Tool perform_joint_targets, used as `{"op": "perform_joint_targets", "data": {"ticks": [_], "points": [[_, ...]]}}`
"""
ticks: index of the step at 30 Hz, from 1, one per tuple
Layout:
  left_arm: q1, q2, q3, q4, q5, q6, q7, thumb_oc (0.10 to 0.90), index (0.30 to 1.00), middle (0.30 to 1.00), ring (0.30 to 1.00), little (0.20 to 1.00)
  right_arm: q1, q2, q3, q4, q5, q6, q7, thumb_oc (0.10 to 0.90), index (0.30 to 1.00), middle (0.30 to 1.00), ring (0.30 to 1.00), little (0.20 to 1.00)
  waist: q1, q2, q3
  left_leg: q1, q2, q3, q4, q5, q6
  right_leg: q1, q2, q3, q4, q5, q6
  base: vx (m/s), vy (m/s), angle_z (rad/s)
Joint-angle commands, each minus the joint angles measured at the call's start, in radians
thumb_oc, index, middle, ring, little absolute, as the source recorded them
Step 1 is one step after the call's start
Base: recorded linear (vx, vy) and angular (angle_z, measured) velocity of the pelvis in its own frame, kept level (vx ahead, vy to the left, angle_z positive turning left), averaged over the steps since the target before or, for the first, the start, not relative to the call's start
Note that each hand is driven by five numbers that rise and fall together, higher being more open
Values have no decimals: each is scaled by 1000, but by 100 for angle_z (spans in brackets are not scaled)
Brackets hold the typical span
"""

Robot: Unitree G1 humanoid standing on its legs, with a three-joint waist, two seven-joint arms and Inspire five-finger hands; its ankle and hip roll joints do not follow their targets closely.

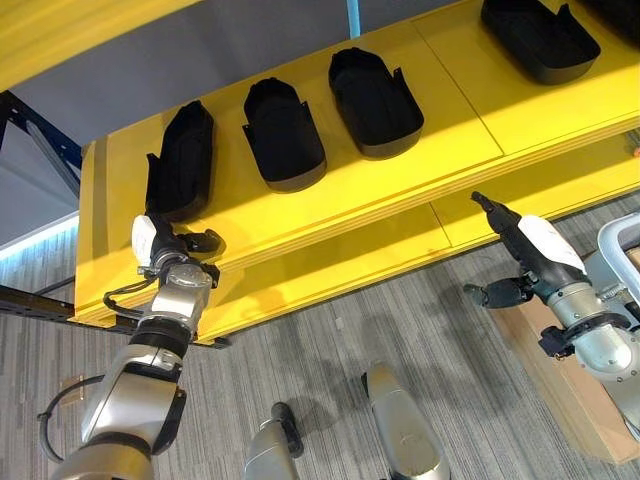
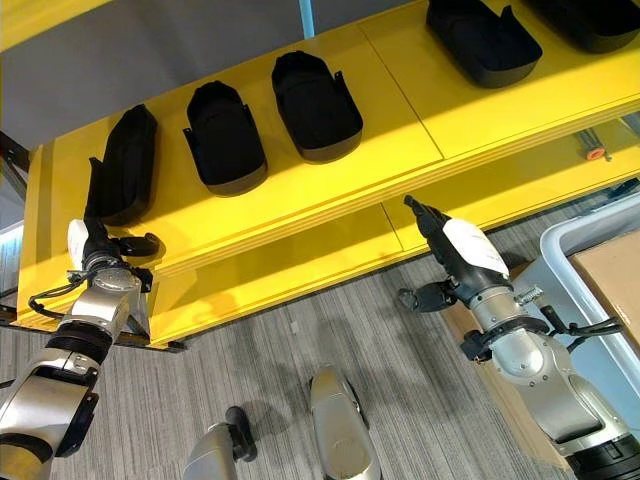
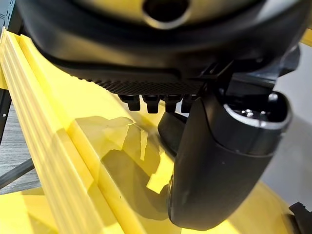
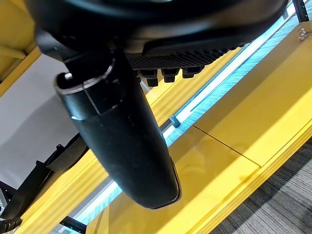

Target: Move parts from the plastic box to the shelf.

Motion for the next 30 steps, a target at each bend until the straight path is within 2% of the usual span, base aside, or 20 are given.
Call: {"op": "perform_joint_targets", "data": {"ticks": [1, 9, 12, 14, 15, 16, 20, 24, 27, 30], "points": [[101, 4, 11, 33, 43, 0, 33, 900, 1000, 1000, 1000, 1000, -132, 50, -84, -50, -17, -63, -70, 900, 1000, 1000, 1000, 1000, 18, -63, -3, -17, -55, 76, 85, -174, 138, 63, -16, -78, -91, -19, -76, 0, 0, 0], [133, -30, 5, 6, 21, -13, 48, 900, 1000, 1000, 1000, 1000, -118, 65, -96, -50, -10, -78, -78, 900, 1000, 1000, 1000, 1000, 24, -70, -2, -13, -53, 77, 83, -175, 140, 65, -12, -84, -93, -16, -78, 6, -12, 1], [160, -44, 27, -7, -34, -60, 88, 900, 1000, 1000, 1000, 1000, -112, 83, -98, -56, -12, -87, -96, 900, 1000, 1000, 1000, 1000, 29, -66, -2, -7, -55, 77, 73, -169, 139, 72, -11, -85, -102, -13, -77, 0, 0, 0], [196, -66, 46, -38, -2, -116, 154, 900, 1000, 1000, 1000, 1000, -101, 103, -101, -62, -20, -87, -119, 900, 1000, 1000, 1000, 1000, 37, -65, -4, -1, -55, 77, 57, -162, 138, 78, -10, -87, -116, -6, -74, -40, -16, 1], [212, -74, 53, -65, -11, -135, 178, 900, 1000, 1000, 1000, 1000, -93, 109, -105, -65, -14, -86, -135, 900, 1000, 1000, 1000, 1000, 43, -66, -1, -5, -46, 84, 44, -136, 144, 69, -8, -94, -125, 20, -77, -78, -58, 7], [246, -89, 74, -119, 11, -175, 243, 900, 1000, 1000, 1000, 1000, -72, 119, -117, -66, -7, -83, -160, 900, 1000, 1000, 1000, 1000, 54, -67, -3, 0, -47, 80, 34, -133, 142, 76, -8, -97, -138, 24, -76, -80, -64, 7], [357, -114, 129, -276, 72, -224, 318, 900, 1000, 1000, 1000, 1000, -22, 172, -135, -62, -31, -74, -221, 900, 1000, 1000, 1000, 1000, 84, -67, -9, 12, -50, 69, 4, -120, 139, 98, -6, -103, -173, 39, -69, -2, -53, 6], [427, -128, 142, -387, 114, -214, 303, 900, 1000, 1000, 1000, 1000, 11, 191, -153, -68, -17, -50, -267, 900, 1000, 1000, 1000, 1000, 103, -67, -10, 24, -47, 62, -20, -108, 135, 118, -5, -109, -206, 53, -66, -10, -35, 14], [479, -122, 148, -458, 145, -234, 276, 900, 1000, 1000, 1000, 1000, 32, 208, -173, -65, -7, -42, -320, 900, 1000, 1000, 1000, 1000, 116, -63, -10, 37, -49, 60, -45, -99, 134, 134, -7, -115, -234, 65, -62, -17, -16, 7], [535, -121, 158, -574, 199, -216, 260, 900, 1000, 1000, 1000, 1000, 59, 227, -194, -64, -1, -43, -339, 900, 1000, 1000, 1000, 1000, 133, -62, -10, 47, -51, 55, -69, -87, 131, 147, -13, -123, -264, 80, -55, -35, -25, 9]]}}
